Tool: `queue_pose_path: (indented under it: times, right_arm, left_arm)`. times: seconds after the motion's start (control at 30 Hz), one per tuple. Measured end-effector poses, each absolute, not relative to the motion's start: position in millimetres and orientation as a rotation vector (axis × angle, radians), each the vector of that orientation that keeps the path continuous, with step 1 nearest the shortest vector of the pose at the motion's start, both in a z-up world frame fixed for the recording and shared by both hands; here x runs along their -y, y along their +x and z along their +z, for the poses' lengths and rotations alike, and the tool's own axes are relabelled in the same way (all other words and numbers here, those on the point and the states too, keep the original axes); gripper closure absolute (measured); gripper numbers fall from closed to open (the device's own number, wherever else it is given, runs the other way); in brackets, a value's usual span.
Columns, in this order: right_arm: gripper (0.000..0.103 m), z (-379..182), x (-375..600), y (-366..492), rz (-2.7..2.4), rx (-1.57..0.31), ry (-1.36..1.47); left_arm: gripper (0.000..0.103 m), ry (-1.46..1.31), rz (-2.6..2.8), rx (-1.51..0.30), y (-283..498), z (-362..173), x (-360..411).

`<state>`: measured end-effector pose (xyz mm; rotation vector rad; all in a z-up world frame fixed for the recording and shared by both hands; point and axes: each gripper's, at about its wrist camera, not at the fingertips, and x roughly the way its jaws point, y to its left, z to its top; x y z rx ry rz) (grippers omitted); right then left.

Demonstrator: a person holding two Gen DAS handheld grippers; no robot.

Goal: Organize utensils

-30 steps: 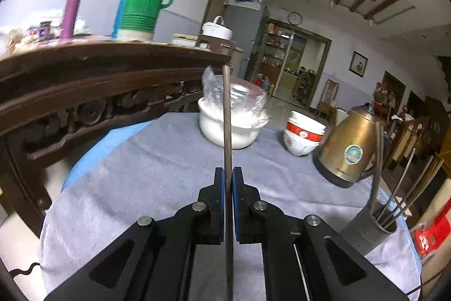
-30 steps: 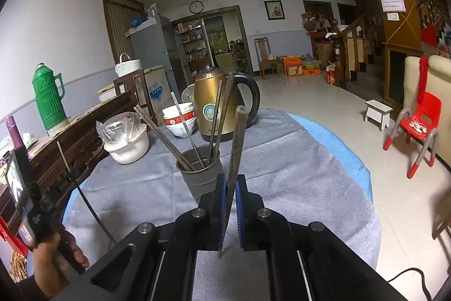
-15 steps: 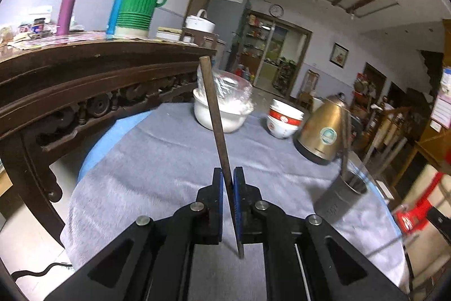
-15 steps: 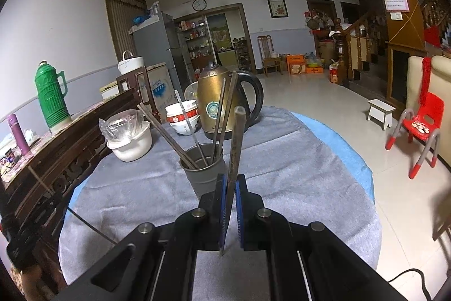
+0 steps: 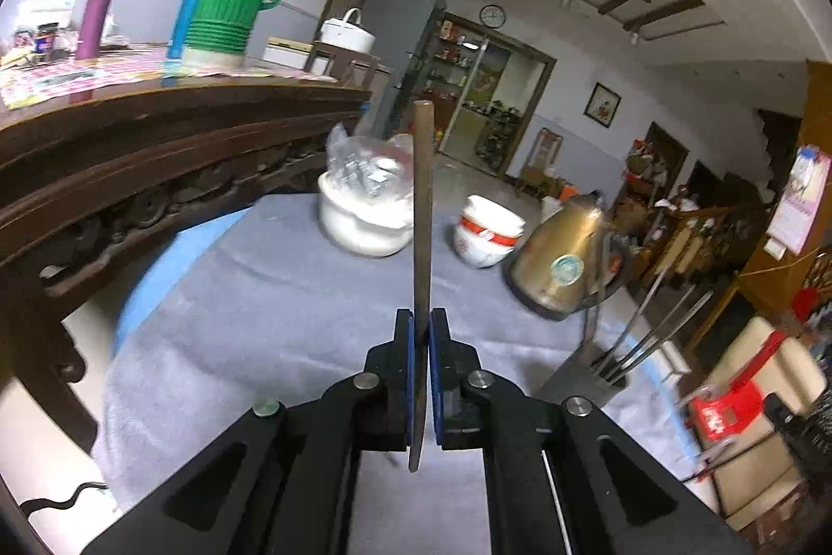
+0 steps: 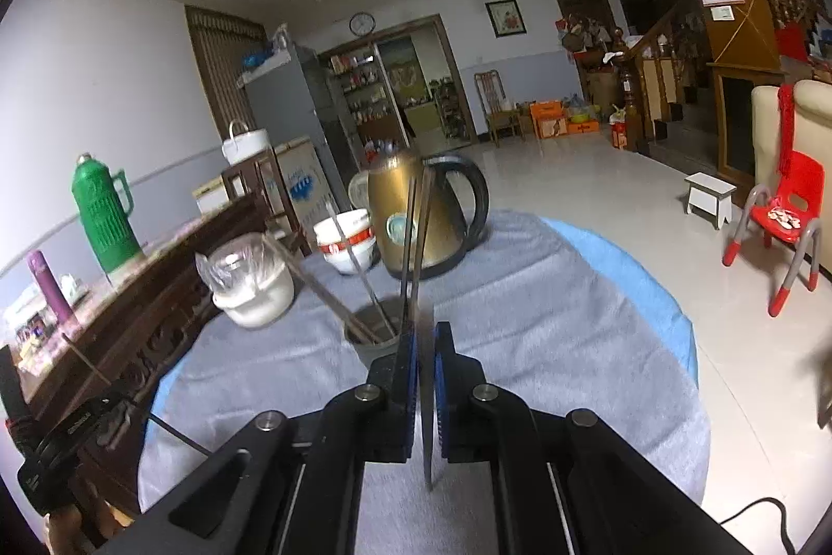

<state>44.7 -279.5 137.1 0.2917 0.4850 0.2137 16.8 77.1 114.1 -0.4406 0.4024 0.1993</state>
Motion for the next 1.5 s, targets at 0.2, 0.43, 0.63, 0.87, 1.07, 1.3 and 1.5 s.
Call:
queue_pose_path:
  times: [0.2, 0.43, 0.63, 0.87, 1.07, 1.3, 1.5]
  right_arm:
    - [0.097, 157.7, 282.5, 54.8, 0.221, -0.446, 0.285]
    - [0.094, 96.6, 297.5, 85.1, 0.242, -0.628, 0.336]
    - [0.05, 53.2, 306.7, 110.6, 0.298, -0.992, 0.147]
    - [0.05, -2.2, 266.6, 72.0, 0.416, -1.183, -0.327]
    - [0.068, -26.0, 242.4, 102.1, 0.475, -1.31, -0.477]
    - [0.097, -29.4, 236.3, 130.6, 0.539, -1.479, -0.488]
    - [0.097, -1.2, 250.9, 151.3, 0.522, -1.372, -0.197]
  left_arm:
    - [0.098, -0.414, 0.122, -0.374, 37.7, 139.2, -56.5]
    - [0.098, -0.373, 0.082, -0.463, 45.3, 112.9, -38.7]
    - [0.098, -0.339, 0.062, -0.532, 43.9, 93.3, -38.3]
    - [0.097, -0.322, 0.032, -0.576, 45.9, 81.2, -31.7]
    - [0.097, -0.274, 0.01, -0.618, 45.1, 85.1, -33.5]
    - [0.096, -0.292, 0.012, -0.637, 47.9, 81.4, -47.0]
    - [0.096, -0.295, 0.019, -0.641, 48.1, 79.1, -52.6]
